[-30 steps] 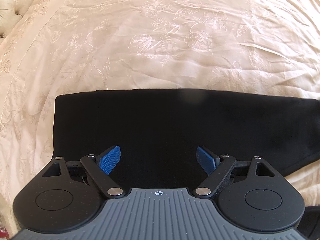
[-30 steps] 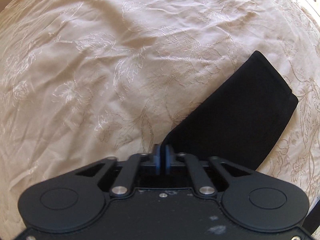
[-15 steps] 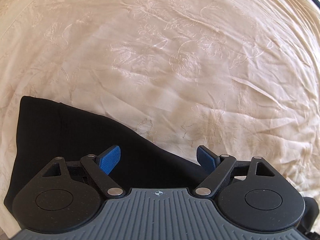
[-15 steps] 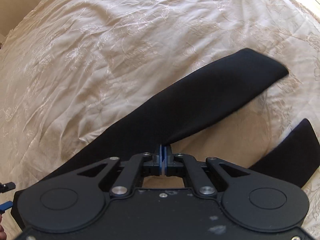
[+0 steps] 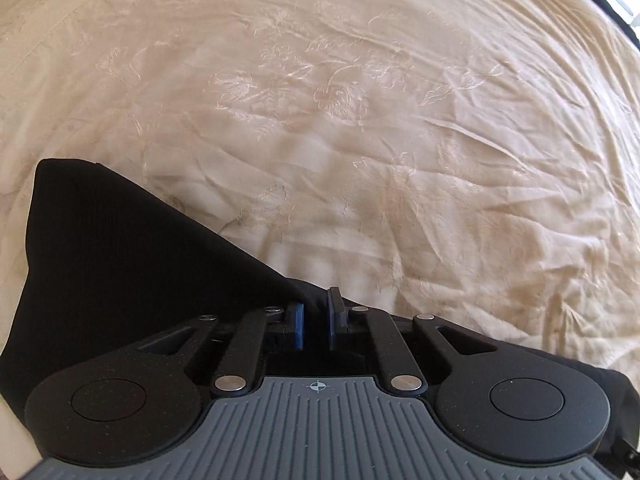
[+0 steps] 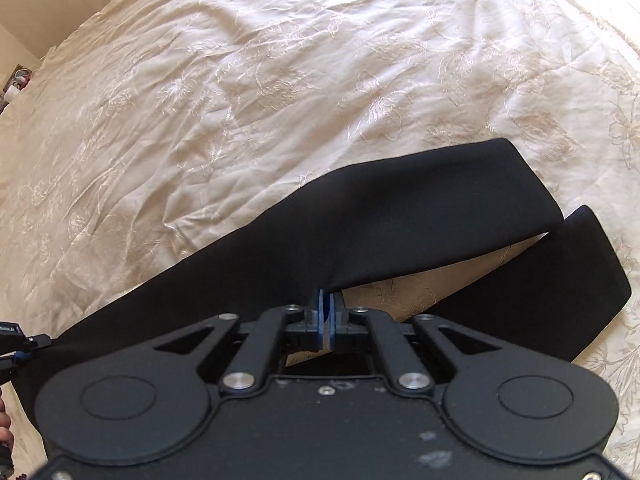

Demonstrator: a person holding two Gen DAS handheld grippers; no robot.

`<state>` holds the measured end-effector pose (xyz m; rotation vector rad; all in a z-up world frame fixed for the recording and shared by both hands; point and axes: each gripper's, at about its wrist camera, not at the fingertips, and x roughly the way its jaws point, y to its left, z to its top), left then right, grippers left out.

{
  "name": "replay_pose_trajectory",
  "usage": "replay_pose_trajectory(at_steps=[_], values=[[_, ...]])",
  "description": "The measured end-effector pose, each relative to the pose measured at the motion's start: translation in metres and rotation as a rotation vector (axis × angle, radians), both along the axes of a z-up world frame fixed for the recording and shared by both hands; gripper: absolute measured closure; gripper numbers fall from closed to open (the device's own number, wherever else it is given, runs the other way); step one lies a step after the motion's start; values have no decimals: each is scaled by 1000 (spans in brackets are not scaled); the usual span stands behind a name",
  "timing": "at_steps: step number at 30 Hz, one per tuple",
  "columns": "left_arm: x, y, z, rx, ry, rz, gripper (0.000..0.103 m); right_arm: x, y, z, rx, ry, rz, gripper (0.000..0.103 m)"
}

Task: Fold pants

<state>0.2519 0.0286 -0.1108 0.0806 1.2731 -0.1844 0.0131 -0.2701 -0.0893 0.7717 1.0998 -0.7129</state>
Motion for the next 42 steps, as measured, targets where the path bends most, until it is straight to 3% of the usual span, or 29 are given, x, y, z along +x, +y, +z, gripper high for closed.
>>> replay_pose_trajectory(at_steps=[6,13,17,22,25,32,42], values=[[-83,33,20,8,-20,-23,93,-43,8,0,8,36,36,99],[-143,56,-23,49,88,48,93,-95,20,-35,62,95,27,96],[-149,55,-42,86,101,53,93,-113,18,-38,88,96,24,88],[-146,49,-45,119,99,75,93,-148,-3,-12,33,19,-30,84],[-147,47,-45,127,95,88,93,-169,-29,-5,-27,2,-109,80],[-148,45,-41,144,89,92,93,-200,-103,-21,-52,15,-271,75],[-147,38,-40,164,91,121,93,-205,-145,-43,100,-92,-308,73]])
